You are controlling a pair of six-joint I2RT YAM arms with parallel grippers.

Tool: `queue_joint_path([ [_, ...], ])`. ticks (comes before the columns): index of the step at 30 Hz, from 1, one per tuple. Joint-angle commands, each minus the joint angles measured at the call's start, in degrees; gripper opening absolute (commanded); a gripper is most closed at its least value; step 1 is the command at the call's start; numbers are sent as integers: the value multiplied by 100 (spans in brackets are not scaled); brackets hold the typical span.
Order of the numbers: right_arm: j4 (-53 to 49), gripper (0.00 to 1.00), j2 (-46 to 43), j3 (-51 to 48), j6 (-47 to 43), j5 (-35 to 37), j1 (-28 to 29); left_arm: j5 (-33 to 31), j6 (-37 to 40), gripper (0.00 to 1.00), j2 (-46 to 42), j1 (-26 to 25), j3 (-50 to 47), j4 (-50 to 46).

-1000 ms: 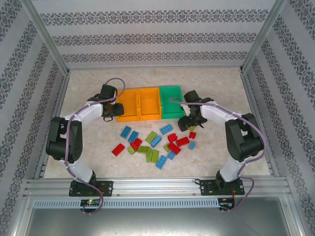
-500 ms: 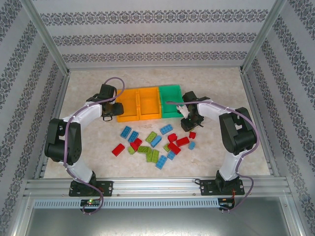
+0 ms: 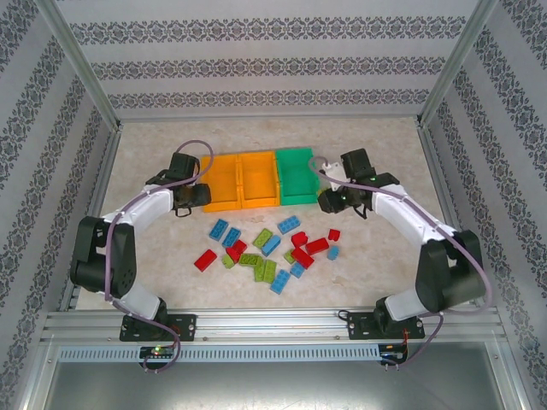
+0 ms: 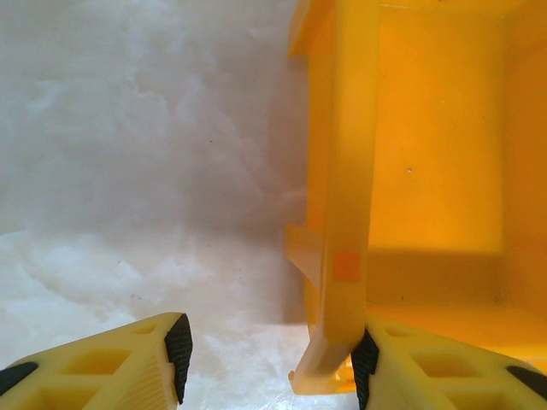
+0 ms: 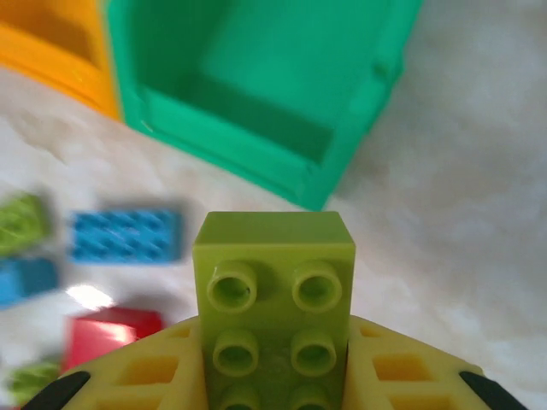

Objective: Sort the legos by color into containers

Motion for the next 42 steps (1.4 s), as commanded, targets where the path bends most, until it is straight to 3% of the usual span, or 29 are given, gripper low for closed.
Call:
queue_joint_path([
  [1, 712, 25, -47, 327, 928, -1399, 5, -228, -138, 55, -381, -55, -169, 322],
  [4, 1495, 25, 337, 661, 1977, -1885, 225, -281, -213, 58, -579, -58, -326, 446],
  [8, 1493, 23, 1338, 1719, 2685, -1781, 813, -296, -271, 61, -699, -63, -425, 407],
  [12, 1009, 25, 2425, 2831, 3149, -1271, 1300, -293, -278, 64, -837, -62, -498, 304],
  [19, 390, 27, 3852, 4093, 4268, -566, 1401, -92, -151, 64, -918, -144, -543, 102],
  [29, -424, 36, 4641, 4767, 4373, -242, 1468, 164, 10, 63, -968, -859, -833, -94],
  [39, -240, 55, 4599, 4649, 4382, -325, 1498, 224, 94, 61, -647, -1342, -997, -300],
  [42, -174, 56, 4488, 4681, 4390, -354, 1530, 149, 25, 60, -499, -1338, -988, -335],
])
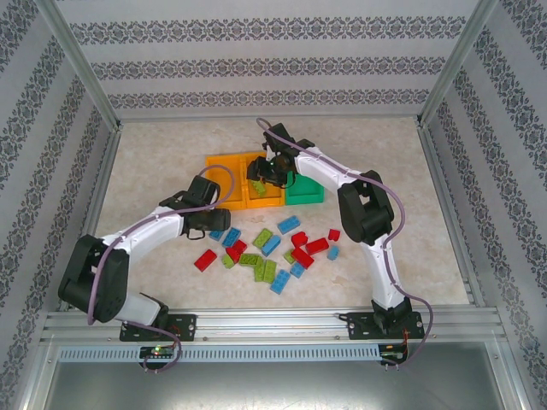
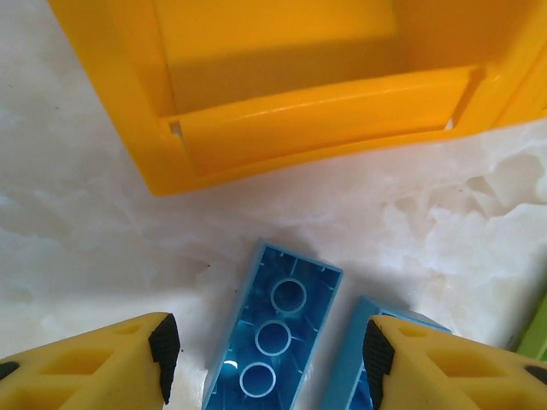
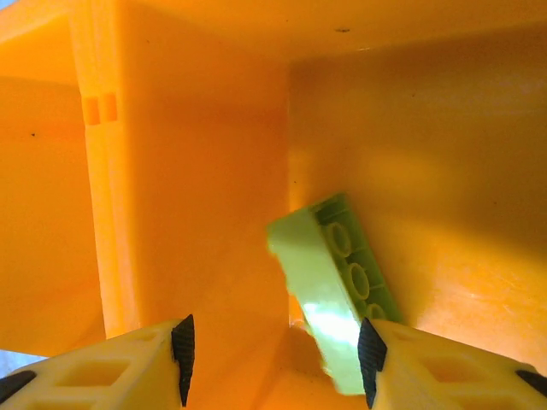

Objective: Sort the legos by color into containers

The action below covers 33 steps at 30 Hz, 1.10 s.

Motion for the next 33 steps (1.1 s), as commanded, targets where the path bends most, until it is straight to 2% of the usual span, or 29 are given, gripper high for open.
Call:
queue_joint_path([
  [1, 55, 57, -143, 65, 52, -32, 61, -19, 36, 60, 182, -63, -40, -250],
  [9, 324, 62, -642, -150, 100, -39, 73, 76, 58, 59, 419, -70, -79, -63],
  [15, 367, 64, -1090, -519, -40, 101, -30, 135, 116, 54, 656, -66, -80, 44],
  [20, 336, 64, -1562, -1017, -222, 308, -206, 50, 79, 46, 742, -72, -80, 89],
  [26, 366, 65, -2250, -1901, -481, 592, -523, 120, 44, 44, 810, -68, -81, 184],
  [33, 419, 66, -3069, -3013, -594, 828, -1059, 203, -29, 22, 786, -76, -120, 215],
])
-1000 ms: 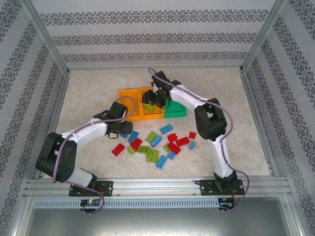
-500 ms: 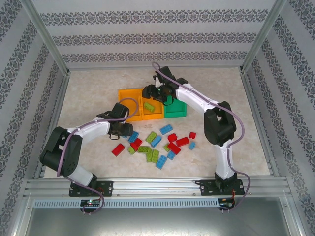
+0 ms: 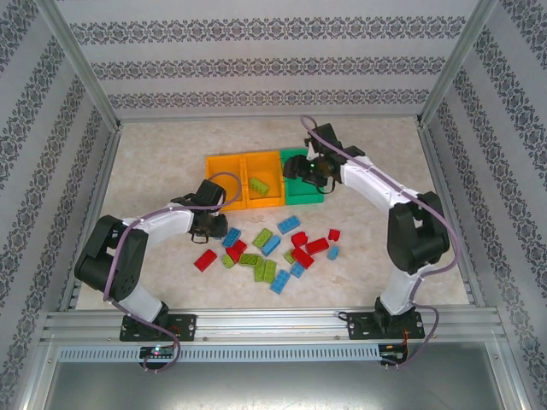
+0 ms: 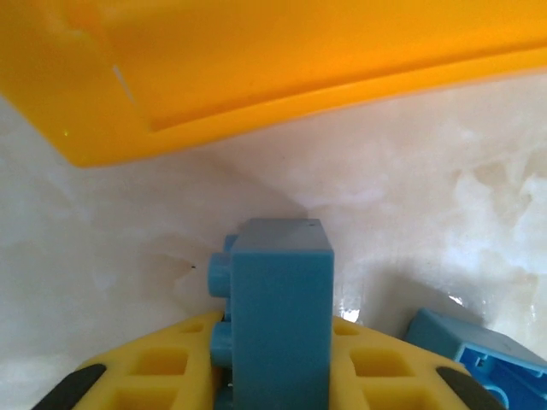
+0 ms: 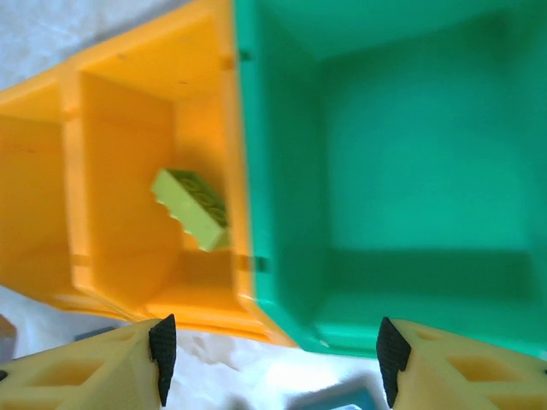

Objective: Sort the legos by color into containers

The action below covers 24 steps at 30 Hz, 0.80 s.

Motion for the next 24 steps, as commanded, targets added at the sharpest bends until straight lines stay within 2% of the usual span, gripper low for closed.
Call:
queue_joint_path([
  [1, -13, 66, -469, -423, -213, 264, -210, 43, -81, 19, -43, -70, -125, 55],
  [9, -172, 68, -1127, -1159, -519, 571, -616, -89, -194, 14, -568, -164, -76, -229],
  [16, -95, 68, -1551, -1809, -504, 731, -927, -36, -326, 14, -850, -495, 593, -403],
  [20, -41, 68, -1633, -2143, -626, 625, -934, 753, -517, 14, -406, -649, 1216, 320],
  [24, -110, 68, -1786, -2506, -660, 665, -905, 1193, -431, 13, 607, -864, 2531, 282],
])
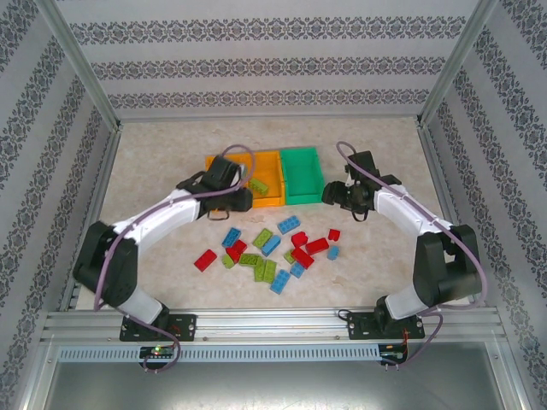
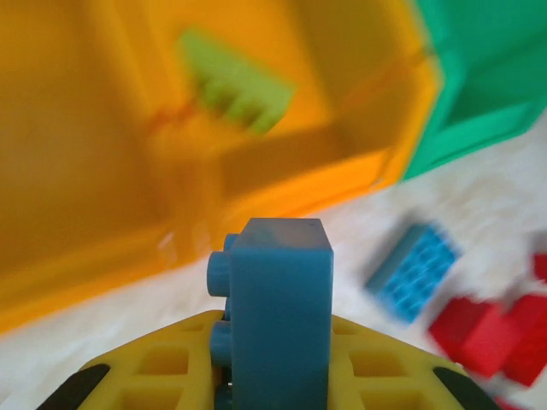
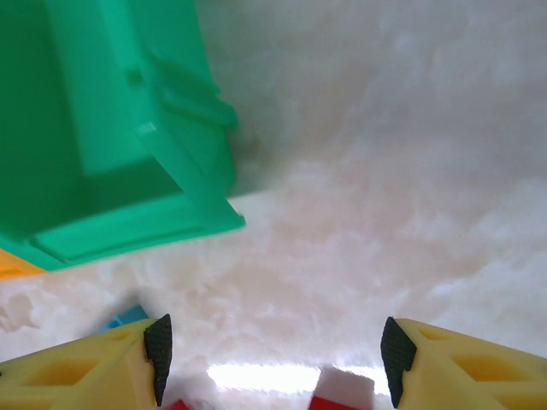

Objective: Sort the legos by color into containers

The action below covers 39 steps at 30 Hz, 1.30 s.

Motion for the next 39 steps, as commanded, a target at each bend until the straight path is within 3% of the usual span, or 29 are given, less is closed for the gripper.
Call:
queue_joint_path([
  [1, -160, 68, -277, -311, -81, 125, 18, 646, -63, 12, 810, -265, 1025, 287],
  [11, -757, 69, -948, -1076, 275, 52, 63, 895, -280, 15, 2834, -482, 3682, -478],
  [19, -735, 69, -644, -1099, 779, 105, 526, 832, -475, 19, 3555, -524, 4508, -788],
  [32, -743, 61, 316, -638, 706, 384, 762, 441, -333, 48, 3464, -623, 4582, -1046],
  [39, -690, 52, 381, -596, 637, 516, 761, 336, -306, 49, 2990, -635, 4067, -809],
])
